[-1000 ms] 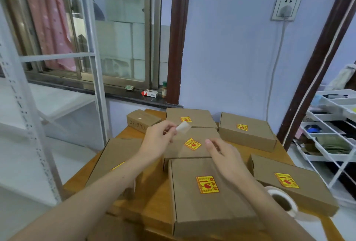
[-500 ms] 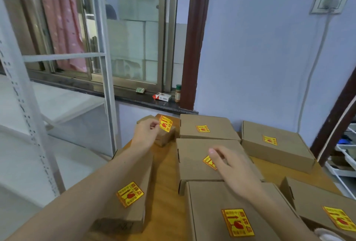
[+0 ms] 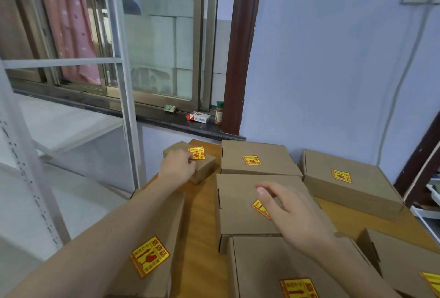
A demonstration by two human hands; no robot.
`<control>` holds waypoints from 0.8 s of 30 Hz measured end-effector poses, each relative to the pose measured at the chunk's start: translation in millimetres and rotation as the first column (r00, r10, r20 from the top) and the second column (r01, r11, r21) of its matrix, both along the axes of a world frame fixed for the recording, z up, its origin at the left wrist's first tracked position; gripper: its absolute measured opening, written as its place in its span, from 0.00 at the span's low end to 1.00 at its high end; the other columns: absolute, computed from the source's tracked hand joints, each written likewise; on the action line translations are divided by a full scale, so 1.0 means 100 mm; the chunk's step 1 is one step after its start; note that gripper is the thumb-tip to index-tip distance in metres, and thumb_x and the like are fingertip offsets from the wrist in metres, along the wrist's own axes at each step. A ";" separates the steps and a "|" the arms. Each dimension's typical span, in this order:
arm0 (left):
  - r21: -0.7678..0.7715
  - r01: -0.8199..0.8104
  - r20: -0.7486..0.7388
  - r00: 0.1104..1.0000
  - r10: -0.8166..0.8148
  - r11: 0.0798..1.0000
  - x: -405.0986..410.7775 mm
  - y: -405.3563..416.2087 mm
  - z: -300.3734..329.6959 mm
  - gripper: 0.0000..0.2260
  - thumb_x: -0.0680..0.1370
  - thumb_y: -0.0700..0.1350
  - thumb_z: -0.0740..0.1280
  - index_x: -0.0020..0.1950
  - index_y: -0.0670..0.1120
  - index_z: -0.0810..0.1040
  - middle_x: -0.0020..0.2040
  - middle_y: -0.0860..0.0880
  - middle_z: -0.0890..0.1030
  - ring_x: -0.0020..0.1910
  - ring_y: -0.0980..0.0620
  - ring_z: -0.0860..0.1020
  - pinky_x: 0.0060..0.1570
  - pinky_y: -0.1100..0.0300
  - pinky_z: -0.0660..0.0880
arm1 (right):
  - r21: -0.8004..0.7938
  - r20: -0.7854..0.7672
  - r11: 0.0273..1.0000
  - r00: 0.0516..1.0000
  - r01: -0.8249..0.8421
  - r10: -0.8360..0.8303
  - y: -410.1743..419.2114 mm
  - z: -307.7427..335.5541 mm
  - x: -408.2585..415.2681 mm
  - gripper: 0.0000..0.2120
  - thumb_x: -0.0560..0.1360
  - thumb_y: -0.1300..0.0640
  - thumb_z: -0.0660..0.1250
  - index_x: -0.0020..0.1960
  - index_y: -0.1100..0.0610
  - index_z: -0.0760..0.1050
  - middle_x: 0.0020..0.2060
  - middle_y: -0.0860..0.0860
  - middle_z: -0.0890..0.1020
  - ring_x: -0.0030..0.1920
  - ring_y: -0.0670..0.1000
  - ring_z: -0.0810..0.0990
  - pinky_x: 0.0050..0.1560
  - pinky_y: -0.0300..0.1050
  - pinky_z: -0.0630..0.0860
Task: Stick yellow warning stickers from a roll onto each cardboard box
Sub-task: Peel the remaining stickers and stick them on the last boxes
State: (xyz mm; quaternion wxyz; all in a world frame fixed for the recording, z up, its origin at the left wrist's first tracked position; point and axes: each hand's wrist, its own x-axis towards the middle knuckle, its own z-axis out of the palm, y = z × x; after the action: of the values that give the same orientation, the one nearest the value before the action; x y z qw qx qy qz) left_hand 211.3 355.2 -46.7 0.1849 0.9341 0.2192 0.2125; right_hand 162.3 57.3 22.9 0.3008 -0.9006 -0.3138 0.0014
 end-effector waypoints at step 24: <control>0.214 0.134 -0.418 0.908 -0.033 0.968 0.15 -0.14 0.04 0.30 0.80 0.66 0.45 0.79 0.56 0.56 0.78 0.45 0.59 0.76 0.41 0.57 0.73 0.41 0.56 | 0.002 -0.021 1.000 1.000 -0.003 0.003 -0.21 -0.06 0.08 0.17 0.79 0.42 0.50 0.64 0.41 0.70 0.49 0.34 0.75 0.56 0.40 0.72 0.63 0.48 0.67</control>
State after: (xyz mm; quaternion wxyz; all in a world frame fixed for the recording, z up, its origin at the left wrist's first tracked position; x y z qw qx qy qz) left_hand 226.7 341.5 -42.3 0.0304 0.9818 0.1856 0.0281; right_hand 170.5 35.8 16.4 0.3048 -0.8997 -0.3122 0.0109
